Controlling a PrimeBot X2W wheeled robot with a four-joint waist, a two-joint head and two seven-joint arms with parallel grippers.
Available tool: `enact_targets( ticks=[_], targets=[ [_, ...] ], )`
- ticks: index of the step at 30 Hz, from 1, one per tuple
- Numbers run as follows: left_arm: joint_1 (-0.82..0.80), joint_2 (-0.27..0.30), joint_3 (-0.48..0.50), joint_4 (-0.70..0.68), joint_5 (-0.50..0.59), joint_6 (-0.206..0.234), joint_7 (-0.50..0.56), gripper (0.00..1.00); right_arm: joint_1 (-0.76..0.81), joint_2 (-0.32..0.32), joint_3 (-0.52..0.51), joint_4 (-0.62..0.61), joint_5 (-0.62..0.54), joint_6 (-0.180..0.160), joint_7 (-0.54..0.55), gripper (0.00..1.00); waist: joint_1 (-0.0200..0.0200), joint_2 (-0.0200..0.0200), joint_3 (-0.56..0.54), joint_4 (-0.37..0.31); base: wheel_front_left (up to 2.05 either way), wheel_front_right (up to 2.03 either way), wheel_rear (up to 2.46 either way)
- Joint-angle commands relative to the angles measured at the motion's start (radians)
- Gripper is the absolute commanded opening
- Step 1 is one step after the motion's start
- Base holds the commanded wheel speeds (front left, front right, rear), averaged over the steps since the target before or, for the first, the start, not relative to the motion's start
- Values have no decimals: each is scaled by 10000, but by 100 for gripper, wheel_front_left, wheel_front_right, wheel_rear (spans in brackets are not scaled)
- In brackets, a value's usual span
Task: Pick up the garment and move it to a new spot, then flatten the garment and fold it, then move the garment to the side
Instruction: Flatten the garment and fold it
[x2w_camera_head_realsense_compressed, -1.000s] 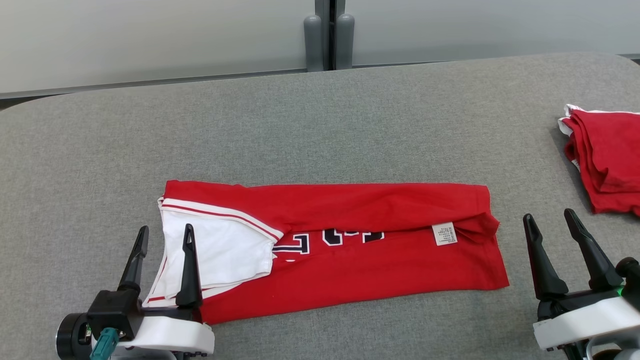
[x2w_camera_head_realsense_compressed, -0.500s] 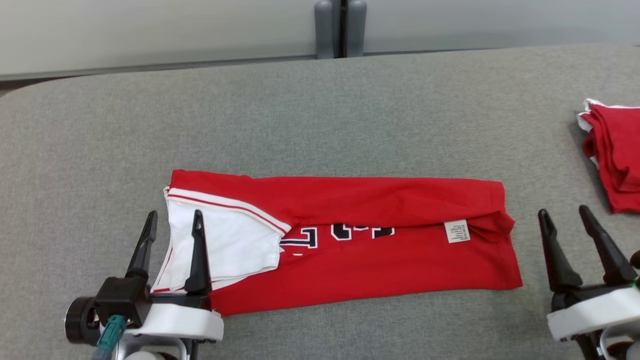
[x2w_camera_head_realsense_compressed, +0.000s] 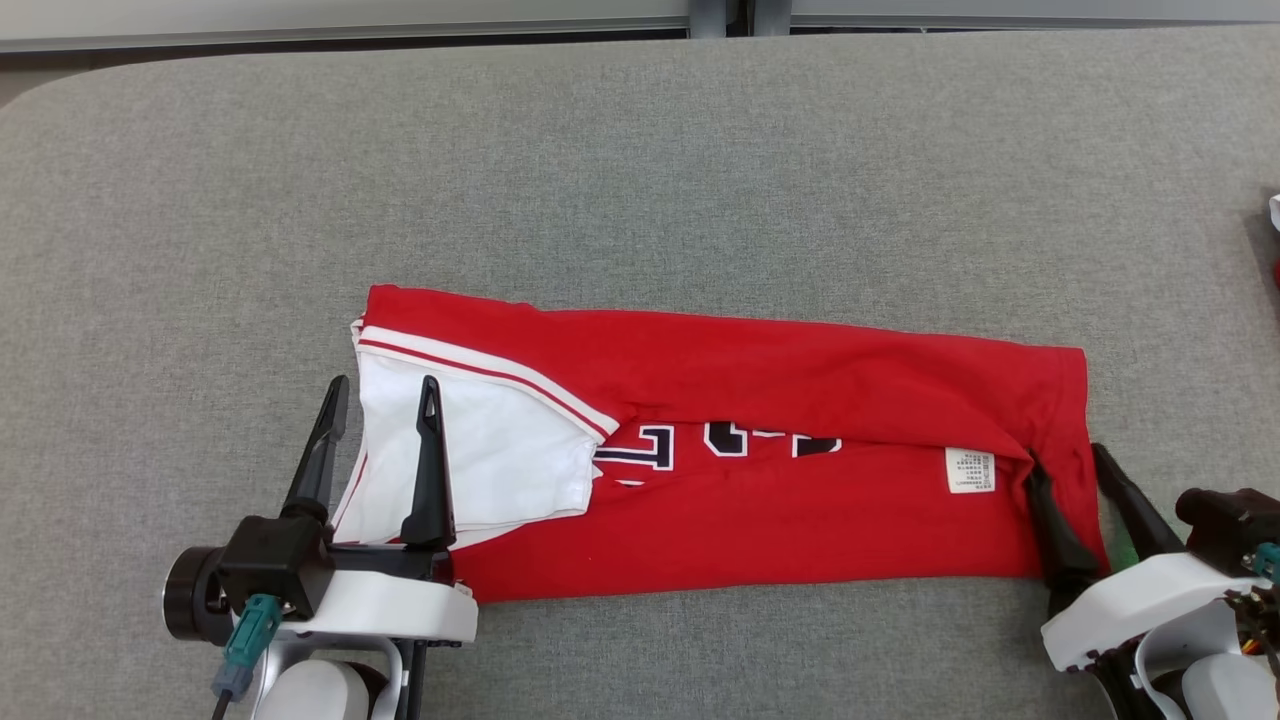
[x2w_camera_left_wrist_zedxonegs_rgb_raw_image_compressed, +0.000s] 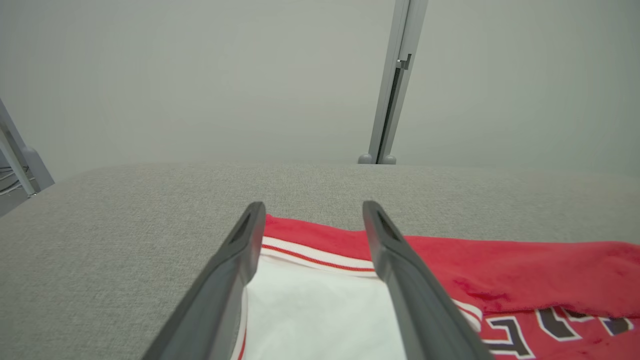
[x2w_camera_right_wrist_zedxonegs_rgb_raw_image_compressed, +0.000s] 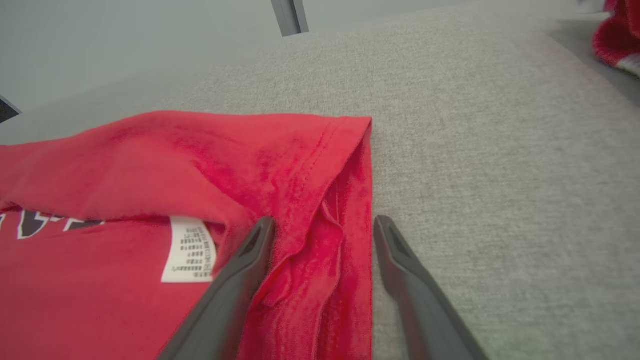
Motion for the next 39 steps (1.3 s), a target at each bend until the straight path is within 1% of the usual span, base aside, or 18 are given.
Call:
enact_targets(
  ticks=[1,5,10,11,12,15,19,23,32,36,39],
  targets=[
    [-182,35,37,78,-50,-26,-78,100,137,5,124,241,168,0,25,100,0,-1,23,-5,0,0,0],
    [-310,76,123,169,-68,-96,-121,100,483,173,327,685,452,-1,310,100,0,-1,36,-78,0,0,0],
    [-360,94,200,248,-49,-123,-153,100,479,353,568,997,662,-9,624,100,0,-1,48,-201,0,0,0],
    [-384,96,201,260,-37,-115,-157,100,471,361,650,1073,714,-9,778,45,0,-1,51,-209,0,0,0],
    [-406,97,203,277,-25,-133,-156,100,415,354,685,1087,734,-9,739,0,0,-1,52,-216,0,0,0],
    [-437,106,222,322,-3,-152,-164,100,281,327,728,1133,788,-11,716,0,0,-1,26,-224,0,0,0],
    [-374,96,273,384,-15,-166,-171,100,178,95,508,1097,831,-26,359,0,0,-1,-110,-240,0,0,0],
    [-225,104,359,390,-27,-162,-177,100,207,-217,56,1024,840,-41,14,0,0,-1,-273,-275,0,0,0],
    [-33,83,492,276,-22,-187,-171,100,298,-752,-1089,987,819,-12,-264,0,0,-1,-558,-331,0,0,0],
    [92,68,520,280,-27,-215,-170,100,217,-861,-1148,456,684,-11,-211,0,0,-1,-684,-366,0,0,0],
    [182,64,544,285,-14,-208,-171,100,115,-738,-939,-552,319,-8,11,0,0,-1,-803,-411,0,0,0]
  ],
)
